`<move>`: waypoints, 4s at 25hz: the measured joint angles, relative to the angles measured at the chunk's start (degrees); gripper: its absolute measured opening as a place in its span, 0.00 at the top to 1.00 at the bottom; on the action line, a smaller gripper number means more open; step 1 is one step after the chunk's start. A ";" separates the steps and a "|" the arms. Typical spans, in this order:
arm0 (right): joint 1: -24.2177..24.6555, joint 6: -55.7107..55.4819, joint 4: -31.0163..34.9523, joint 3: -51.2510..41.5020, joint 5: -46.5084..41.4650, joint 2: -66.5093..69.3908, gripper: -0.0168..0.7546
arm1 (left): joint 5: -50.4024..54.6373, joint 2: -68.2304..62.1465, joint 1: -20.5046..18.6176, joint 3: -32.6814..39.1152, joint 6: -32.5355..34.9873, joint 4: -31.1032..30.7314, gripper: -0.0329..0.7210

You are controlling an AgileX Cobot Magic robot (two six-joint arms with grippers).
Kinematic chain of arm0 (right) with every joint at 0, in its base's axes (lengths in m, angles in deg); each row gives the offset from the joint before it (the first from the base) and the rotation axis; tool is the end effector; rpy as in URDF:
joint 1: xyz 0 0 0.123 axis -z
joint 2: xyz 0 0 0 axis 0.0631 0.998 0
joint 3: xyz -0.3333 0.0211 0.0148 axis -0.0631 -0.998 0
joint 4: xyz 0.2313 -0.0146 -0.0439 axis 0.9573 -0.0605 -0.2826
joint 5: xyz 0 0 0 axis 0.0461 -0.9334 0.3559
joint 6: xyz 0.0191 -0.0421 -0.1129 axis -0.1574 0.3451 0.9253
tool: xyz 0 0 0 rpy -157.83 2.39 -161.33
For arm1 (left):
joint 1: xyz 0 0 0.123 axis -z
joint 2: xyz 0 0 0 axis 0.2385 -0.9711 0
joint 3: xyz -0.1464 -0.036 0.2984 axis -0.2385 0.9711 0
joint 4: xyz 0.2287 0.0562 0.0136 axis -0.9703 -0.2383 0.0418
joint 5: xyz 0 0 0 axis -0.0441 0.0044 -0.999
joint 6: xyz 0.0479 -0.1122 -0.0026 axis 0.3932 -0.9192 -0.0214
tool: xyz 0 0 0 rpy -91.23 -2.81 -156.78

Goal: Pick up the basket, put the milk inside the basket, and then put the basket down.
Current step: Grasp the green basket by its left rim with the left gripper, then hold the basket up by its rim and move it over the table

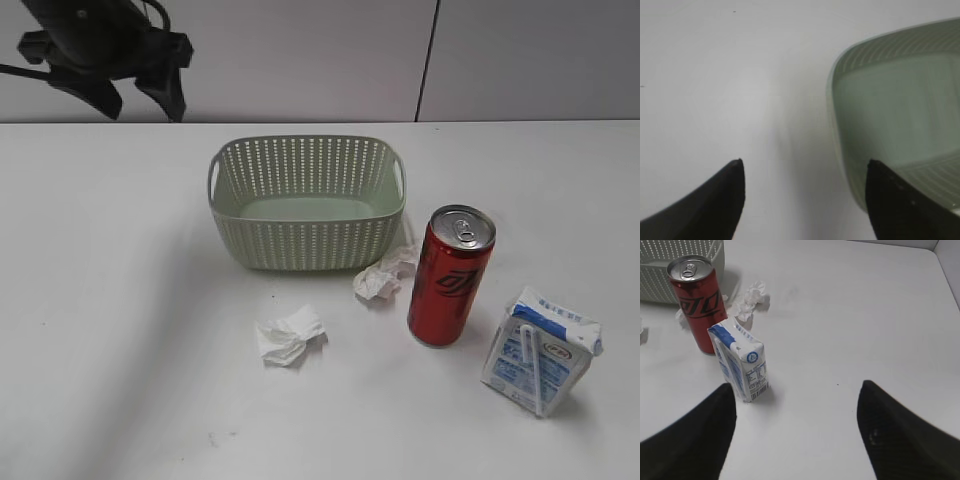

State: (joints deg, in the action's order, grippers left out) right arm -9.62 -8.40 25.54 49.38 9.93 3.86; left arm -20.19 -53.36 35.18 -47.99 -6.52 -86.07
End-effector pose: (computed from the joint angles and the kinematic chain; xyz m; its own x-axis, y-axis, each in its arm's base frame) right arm -0.0289 0.0036 0.2428 -0.4147 -0.1014 -0.9043 -0.1765 0.9839 -0.0294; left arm 0.3988 -0.1623 0.3004 -0.9115 0.1959 -0.3617 0.2464 0.9641 -0.0987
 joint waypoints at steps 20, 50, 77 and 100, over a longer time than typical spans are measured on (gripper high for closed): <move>0.00 0.00 0.00 0.00 0.05 0.00 0.21 | 3.95 -20.53 4.21 -13.51 -9.66 -0.70 0.20; 0.00 0.00 0.00 0.00 0.05 0.00 0.21 | 3.12 -23.90 5.05 -14.27 -16.94 -2.33 0.91; 0.00 0.00 0.00 0.00 0.05 0.00 0.21 | 7.10 1.38 3.32 4.70 -24.56 -5.25 0.96; 0.00 0.48 1.03 2.11 0.45 1.46 0.21 | -16.69 30.91 12.29 53.70 -26.82 0.46 0.96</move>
State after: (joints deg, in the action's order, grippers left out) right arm -9.62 -7.92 26.58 51.50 10.38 5.32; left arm -36.88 -22.45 47.47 5.71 -33.34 -85.61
